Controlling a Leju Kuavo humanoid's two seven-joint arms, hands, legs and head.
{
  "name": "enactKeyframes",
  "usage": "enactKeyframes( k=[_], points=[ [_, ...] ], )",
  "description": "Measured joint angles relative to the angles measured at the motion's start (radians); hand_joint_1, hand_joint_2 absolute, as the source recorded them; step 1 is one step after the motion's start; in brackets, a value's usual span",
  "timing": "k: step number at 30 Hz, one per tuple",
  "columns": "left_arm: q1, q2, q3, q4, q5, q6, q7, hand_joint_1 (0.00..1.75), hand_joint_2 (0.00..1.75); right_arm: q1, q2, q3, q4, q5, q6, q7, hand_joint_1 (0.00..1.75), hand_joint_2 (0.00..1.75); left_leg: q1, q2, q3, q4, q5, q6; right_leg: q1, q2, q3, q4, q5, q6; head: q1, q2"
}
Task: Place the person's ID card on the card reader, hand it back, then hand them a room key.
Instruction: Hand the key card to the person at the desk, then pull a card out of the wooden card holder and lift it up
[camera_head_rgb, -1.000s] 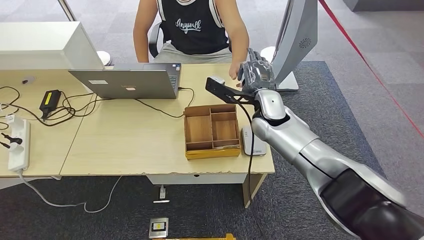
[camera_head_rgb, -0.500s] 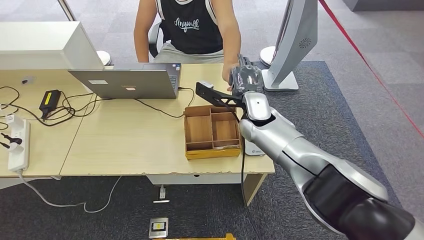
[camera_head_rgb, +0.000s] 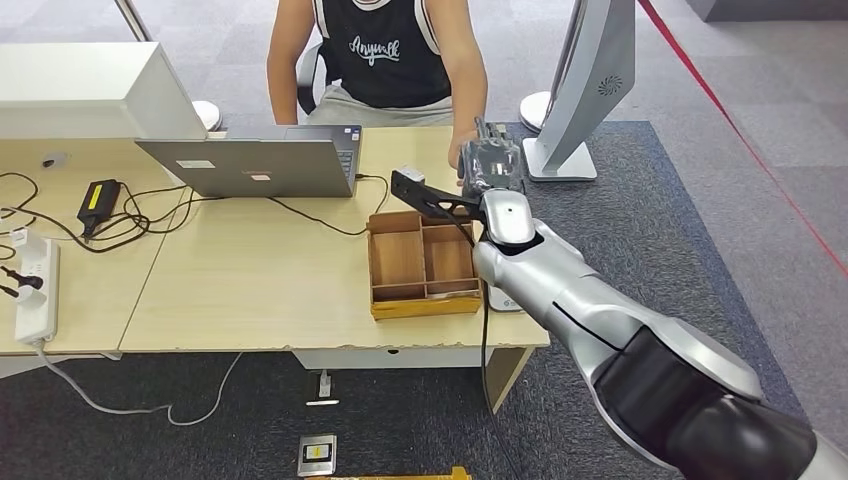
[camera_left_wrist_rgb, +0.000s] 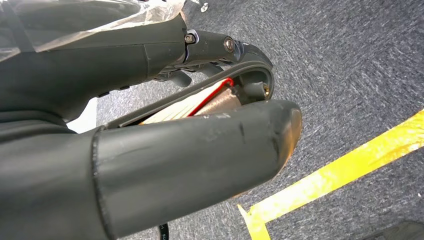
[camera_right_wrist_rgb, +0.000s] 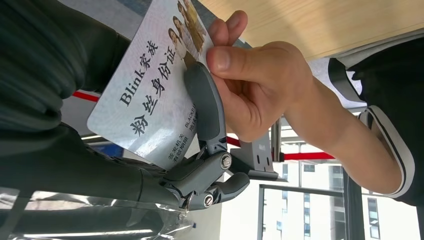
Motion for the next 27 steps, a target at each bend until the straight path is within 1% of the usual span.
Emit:
enactKeyframes(
  k=[2,3,6,7,17,21,27],
  points=[
    [0.0,0.0,0.0,0.0,0.0,0.0,0.0,0.0,0.0,0.0,0.002,0.002,0.006,0.0,0.0,0.0,1.71,1.75,0.0,0.0,0.0,0.0,0.0,0.0,0.0,0.0,0.0,0.0,0.0,0.0,0.0,0.0],
    [0.0,0.0,0.0,0.0,0.0,0.0,0.0,0.0,0.0,0.0,0.003,0.002,0.009,0.001,0.0,0.0,1.58,1.75,0.0,0.0,0.0,0.0,0.0,0.0,0.0,0.0,0.0,0.0,0.0,0.0,0.0,0.0],
    [0.001,0.0,0.0,0.0,-0.001,0.0,0.0,0.0,0.0,0.0,0.006,0.004,0.018,0.002,-0.001,0.002,0.31,1.75,0.0,0.0,0.0,0.0,0.0,0.0,0.0,0.0,0.0,0.0,0.0,0.0,0.0,0.0],
    [0.001,0.0,0.0,0.0,-0.001,0.0,0.0,0.0,0.0,0.0,0.007,0.005,0.021,0.002,-0.001,0.003,0.0,1.75,0.0,0.0,0.0,0.0,0.0,0.0,0.0,0.0,0.0,0.0,0.0,0.0,0.0,0.0],
    [0.004,0.0,0.0,0.0,-0.008,0.006,0.003,0.0,0.0,-0.001,0.012,0.006,0.043,-0.005,-0.031,0.007,0.0,1.75,0.0,0.0,0.001,0.0,0.0,0.0,0.0,0.0,0.0,0.0,0.0,0.0,0.0,0.0],
    [0.009,0.0,0.0,0.0,-0.008,0.009,0.003,0.0,0.0,-0.001,0.012,0.005,0.046,-0.01,-0.037,0.006,0.0,0.0,0.0,0.0,0.001,0.0,0.0,0.0,0.0,0.0,0.0,0.0,0.0,0.0,0.0,0.0],
    [0.013,0.0,0.0,0.0,-0.015,0.009,0.003,0.0,0.0,0.0,0.01,0.004,0.045,-0.015,-0.046,0.005,0.0,0.0,0.0,0.0,0.001,0.0,0.0,0.0,0.0,0.0,0.0,0.0,0.0,0.0,0.0,0.0]
  ],
)
